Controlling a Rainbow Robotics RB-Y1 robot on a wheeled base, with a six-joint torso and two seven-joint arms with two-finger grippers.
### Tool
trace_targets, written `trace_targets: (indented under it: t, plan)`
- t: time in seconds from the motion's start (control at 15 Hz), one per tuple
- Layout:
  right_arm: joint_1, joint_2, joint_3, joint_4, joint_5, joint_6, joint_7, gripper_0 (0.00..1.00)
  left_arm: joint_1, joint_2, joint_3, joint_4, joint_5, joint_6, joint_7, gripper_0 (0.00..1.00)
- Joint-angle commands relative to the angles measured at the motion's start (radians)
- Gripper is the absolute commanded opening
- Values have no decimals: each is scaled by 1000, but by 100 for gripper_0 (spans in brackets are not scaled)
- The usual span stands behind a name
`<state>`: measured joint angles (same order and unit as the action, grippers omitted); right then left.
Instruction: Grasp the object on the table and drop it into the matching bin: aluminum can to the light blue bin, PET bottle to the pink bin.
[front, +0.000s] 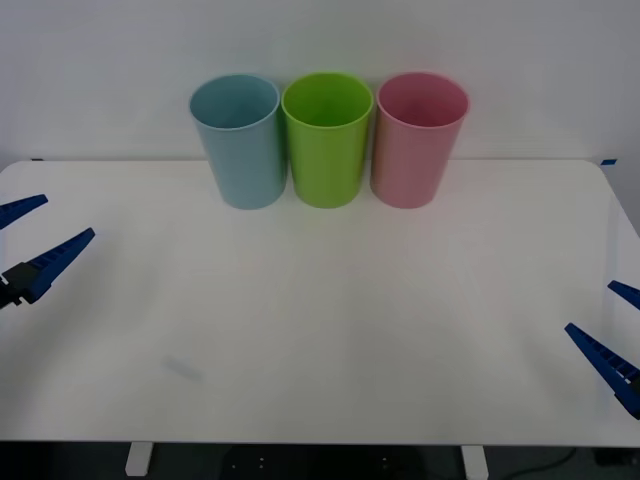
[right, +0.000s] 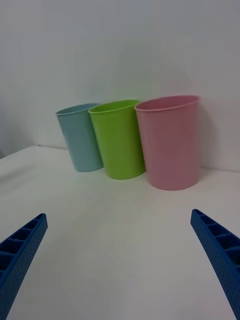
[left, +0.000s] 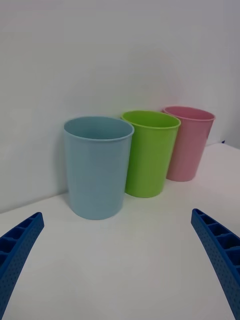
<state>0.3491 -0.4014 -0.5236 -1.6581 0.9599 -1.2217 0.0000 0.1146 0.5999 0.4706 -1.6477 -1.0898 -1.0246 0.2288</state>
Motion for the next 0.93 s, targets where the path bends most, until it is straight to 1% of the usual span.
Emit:
trace_targets:
  t: [0.07, 0.53, 0.93]
  plan:
    - [0, 0, 0, 0, 0, 0, 0, 100, 30, 0, 28, 0, -25, -31, -13, 100]
    - [0, 0, 0, 0, 0, 0, 0, 100, 97, 0, 40, 0, -24, -40, -42, 100]
    - [0, 0, 0, 0, 0, 0, 0, 100, 122, 0, 29, 0, -13, -34, -36, 100]
